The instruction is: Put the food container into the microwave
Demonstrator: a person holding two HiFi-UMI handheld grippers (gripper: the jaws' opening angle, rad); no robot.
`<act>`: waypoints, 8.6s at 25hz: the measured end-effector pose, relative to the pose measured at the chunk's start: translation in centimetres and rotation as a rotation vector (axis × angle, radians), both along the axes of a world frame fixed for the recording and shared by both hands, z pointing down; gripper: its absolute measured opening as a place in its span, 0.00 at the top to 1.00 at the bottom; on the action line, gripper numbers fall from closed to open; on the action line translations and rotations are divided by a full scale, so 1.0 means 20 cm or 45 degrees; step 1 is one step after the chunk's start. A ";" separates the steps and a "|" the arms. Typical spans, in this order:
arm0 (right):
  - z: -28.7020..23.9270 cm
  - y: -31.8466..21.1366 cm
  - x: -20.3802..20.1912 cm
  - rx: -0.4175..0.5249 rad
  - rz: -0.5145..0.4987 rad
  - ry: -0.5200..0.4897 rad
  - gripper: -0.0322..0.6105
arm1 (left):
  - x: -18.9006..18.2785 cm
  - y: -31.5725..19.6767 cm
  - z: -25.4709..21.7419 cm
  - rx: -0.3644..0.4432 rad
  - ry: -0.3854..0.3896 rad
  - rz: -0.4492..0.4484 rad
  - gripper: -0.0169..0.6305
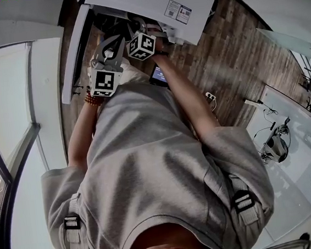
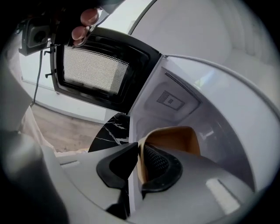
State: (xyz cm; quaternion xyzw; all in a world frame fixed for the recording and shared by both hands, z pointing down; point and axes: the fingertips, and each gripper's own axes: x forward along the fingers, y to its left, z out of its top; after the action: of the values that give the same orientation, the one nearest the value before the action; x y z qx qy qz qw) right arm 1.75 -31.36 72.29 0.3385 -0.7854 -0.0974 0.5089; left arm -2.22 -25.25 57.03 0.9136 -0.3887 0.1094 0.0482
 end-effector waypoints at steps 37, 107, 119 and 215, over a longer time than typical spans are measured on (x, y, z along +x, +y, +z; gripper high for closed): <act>0.05 -0.04 0.00 0.017 0.047 -0.011 0.83 | -0.20 -0.09 -0.02 0.007 -0.024 -0.155 0.98; -0.08 0.60 0.11 0.070 -0.083 0.019 0.80 | -0.09 0.57 -0.21 0.178 -0.058 -0.172 0.98; -0.11 0.60 0.09 0.097 -0.088 0.016 0.80 | -0.12 0.61 -0.21 0.177 -0.056 -0.196 0.98; -0.93 0.94 0.06 0.252 -0.055 -0.883 0.93 | -0.02 0.81 -0.32 0.328 -0.023 -0.078 0.98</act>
State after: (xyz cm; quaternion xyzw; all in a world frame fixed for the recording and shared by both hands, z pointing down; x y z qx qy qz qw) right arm 2.89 -12.62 53.67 0.3826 -0.9051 -0.0631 0.1747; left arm -2.70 -8.97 50.54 0.8988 -0.4278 0.0653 -0.0695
